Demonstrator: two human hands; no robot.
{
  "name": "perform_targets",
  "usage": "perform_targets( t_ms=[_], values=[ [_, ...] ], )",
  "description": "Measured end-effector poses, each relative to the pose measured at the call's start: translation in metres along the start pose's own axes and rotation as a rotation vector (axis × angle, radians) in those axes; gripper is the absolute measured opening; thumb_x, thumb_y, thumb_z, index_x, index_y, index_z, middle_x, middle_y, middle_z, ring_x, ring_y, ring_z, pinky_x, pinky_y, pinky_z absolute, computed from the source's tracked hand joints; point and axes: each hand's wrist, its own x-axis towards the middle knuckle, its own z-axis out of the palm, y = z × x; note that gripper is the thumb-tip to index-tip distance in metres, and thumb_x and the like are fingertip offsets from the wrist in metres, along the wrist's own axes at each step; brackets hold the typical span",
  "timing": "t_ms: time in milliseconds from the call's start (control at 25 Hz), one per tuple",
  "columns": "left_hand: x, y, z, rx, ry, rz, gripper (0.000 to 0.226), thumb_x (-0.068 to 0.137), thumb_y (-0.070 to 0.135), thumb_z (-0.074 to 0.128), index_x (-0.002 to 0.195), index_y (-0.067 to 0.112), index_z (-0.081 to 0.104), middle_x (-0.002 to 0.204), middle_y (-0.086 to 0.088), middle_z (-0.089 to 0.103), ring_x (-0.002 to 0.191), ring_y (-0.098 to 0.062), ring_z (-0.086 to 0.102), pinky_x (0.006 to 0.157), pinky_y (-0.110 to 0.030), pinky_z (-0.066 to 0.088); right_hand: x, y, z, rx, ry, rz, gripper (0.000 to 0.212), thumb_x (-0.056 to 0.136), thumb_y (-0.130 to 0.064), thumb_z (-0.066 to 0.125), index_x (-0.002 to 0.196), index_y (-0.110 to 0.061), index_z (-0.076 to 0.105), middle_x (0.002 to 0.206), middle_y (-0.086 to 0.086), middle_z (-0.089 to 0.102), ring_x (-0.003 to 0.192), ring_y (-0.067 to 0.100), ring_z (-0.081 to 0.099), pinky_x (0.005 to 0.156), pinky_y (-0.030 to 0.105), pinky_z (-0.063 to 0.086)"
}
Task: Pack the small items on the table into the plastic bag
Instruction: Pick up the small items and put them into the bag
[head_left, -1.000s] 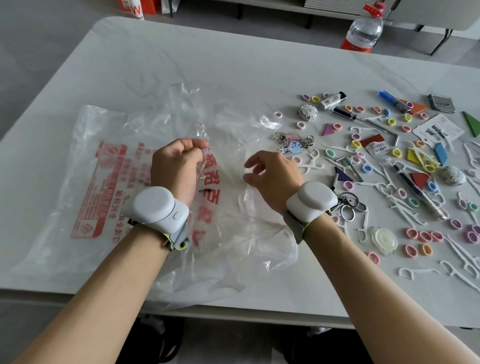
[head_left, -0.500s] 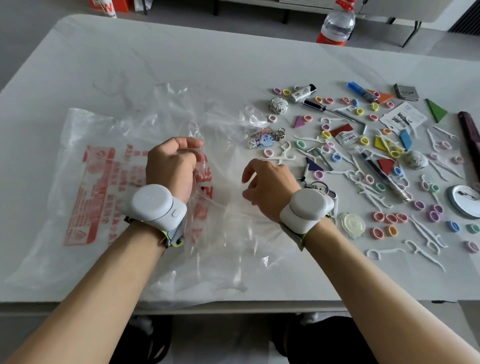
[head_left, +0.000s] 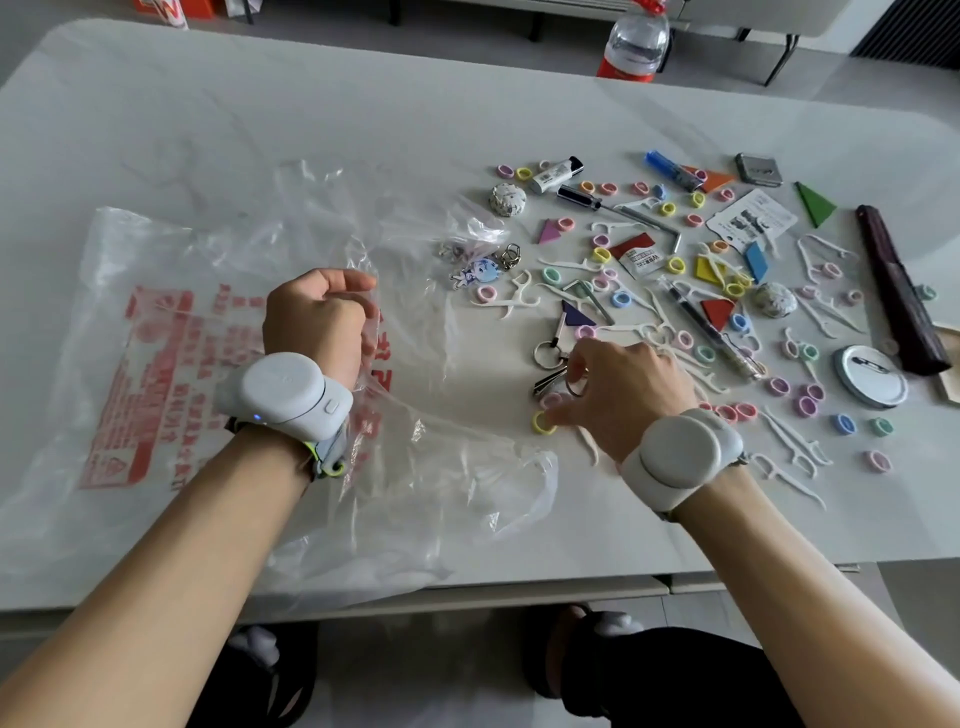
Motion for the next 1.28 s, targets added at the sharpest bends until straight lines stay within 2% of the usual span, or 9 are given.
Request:
perform_targets(
  t_ms=[200, 320, 480, 680, 880, 960, 1080, 1200, 1280],
  values=[
    [-0.001, 0.0, 0.002, -0.013, -0.007, -0.008, 0.046, 0.066, -0.008, 0.035, 0.085, 0.015, 0.069, 0.057, 0.003, 0.06, 0.035, -0.01, 0.045, 0.041, -0.018, 0.036, -0.005, -0.006, 0.011, 0.008, 0.052, -0.081, 0.032, 0.077, -0.039, 0.071, 0.098, -0.023, 0.053, 0.082, 0.002, 0.059, 0.08, 0.031, 0.058, 0.066, 0.033, 0.046],
    [0.001, 0.0, 0.002, -0.026, -0.005, -0.017, 0.045, 0.066, -0.008, 0.035, 0.084, 0.017, 0.069, 0.053, 0.007, 0.059, 0.035, -0.011, 0.045, 0.04, -0.017, 0.036, -0.004, -0.009, 0.015, 0.041, 0.048, -0.115, 0.024, 0.08, -0.031, 0.069, 0.101, -0.027, 0.058, 0.092, -0.001, 0.066, 0.084, 0.029, 0.06, 0.066, 0.03, 0.044],
    [0.0, -0.001, -0.001, -0.032, -0.017, -0.009, 0.046, 0.066, -0.007, 0.036, 0.086, 0.015, 0.07, 0.057, 0.007, 0.061, 0.038, -0.013, 0.044, 0.041, -0.018, 0.036, -0.003, -0.013, 0.016, 0.023, 0.029, -0.152, 0.013, 0.086, -0.03, 0.065, 0.098, -0.027, 0.064, 0.096, 0.001, 0.067, 0.09, 0.028, 0.061, 0.071, 0.03, 0.047],
    [0.0, -0.002, -0.004, -0.02, -0.026, 0.01, 0.044, 0.063, -0.006, 0.037, 0.084, 0.016, 0.07, 0.058, 0.008, 0.062, 0.041, -0.015, 0.045, 0.044, -0.02, 0.036, -0.002, -0.019, 0.018, 0.058, 0.034, -0.204, 0.008, 0.087, -0.03, 0.062, 0.094, -0.026, 0.064, 0.092, 0.0, 0.067, 0.089, 0.026, 0.061, 0.081, 0.034, 0.047],
    [0.001, -0.002, -0.008, -0.02, -0.03, 0.014, 0.041, 0.062, -0.004, 0.039, 0.076, 0.022, 0.068, 0.054, 0.01, 0.061, 0.045, -0.018, 0.047, 0.05, -0.023, 0.038, 0.001, -0.027, 0.019, 0.134, 0.033, -0.237, 0.006, 0.086, -0.023, 0.058, 0.09, -0.024, 0.063, 0.085, -0.004, 0.064, 0.084, 0.021, 0.058, 0.069, 0.028, 0.037],
    [0.0, -0.001, -0.01, -0.013, -0.033, 0.007, 0.042, 0.063, -0.006, 0.039, 0.076, 0.022, 0.067, 0.056, 0.009, 0.062, 0.046, -0.018, 0.047, 0.051, -0.022, 0.038, 0.006, -0.029, 0.014, 0.249, 0.013, -0.213, 0.004, 0.083, -0.018, 0.064, 0.085, -0.021, 0.065, 0.078, -0.006, 0.064, 0.079, 0.018, 0.06, 0.068, 0.028, 0.044],
    [0.003, -0.003, -0.011, -0.013, -0.063, -0.015, 0.047, 0.063, -0.01, 0.038, 0.085, 0.017, 0.069, 0.064, 0.006, 0.064, 0.049, -0.018, 0.05, 0.054, -0.023, 0.04, 0.02, -0.029, 0.005, 0.567, 0.041, -0.119, 0.007, 0.075, -0.012, 0.073, 0.074, -0.015, 0.067, 0.066, 0.0, 0.07, 0.066, 0.02, 0.069, 0.072, 0.035, 0.058],
    [0.006, -0.004, -0.014, -0.036, -0.113, -0.024, 0.048, 0.066, -0.015, 0.036, 0.087, 0.015, 0.068, 0.056, 0.01, 0.062, 0.044, -0.015, 0.05, 0.045, -0.02, 0.041, 0.032, -0.041, 0.008, 0.821, 0.036, -0.049, 0.01, 0.075, -0.013, 0.077, 0.07, -0.014, 0.068, 0.067, 0.004, 0.072, 0.06, 0.02, 0.069, 0.075, 0.042, 0.06],
    [0.004, -0.002, -0.017, -0.031, -0.127, -0.026, 0.048, 0.068, -0.018, 0.037, 0.088, 0.014, 0.066, 0.058, 0.009, 0.061, 0.045, -0.015, 0.053, 0.042, -0.019, 0.042, 0.035, -0.063, 0.019, 0.864, 0.025, -0.068, 0.013, 0.075, -0.017, 0.077, 0.067, -0.018, 0.067, 0.068, 0.006, 0.072, 0.06, 0.017, 0.065, 0.076, 0.044, 0.059]
  ],
)
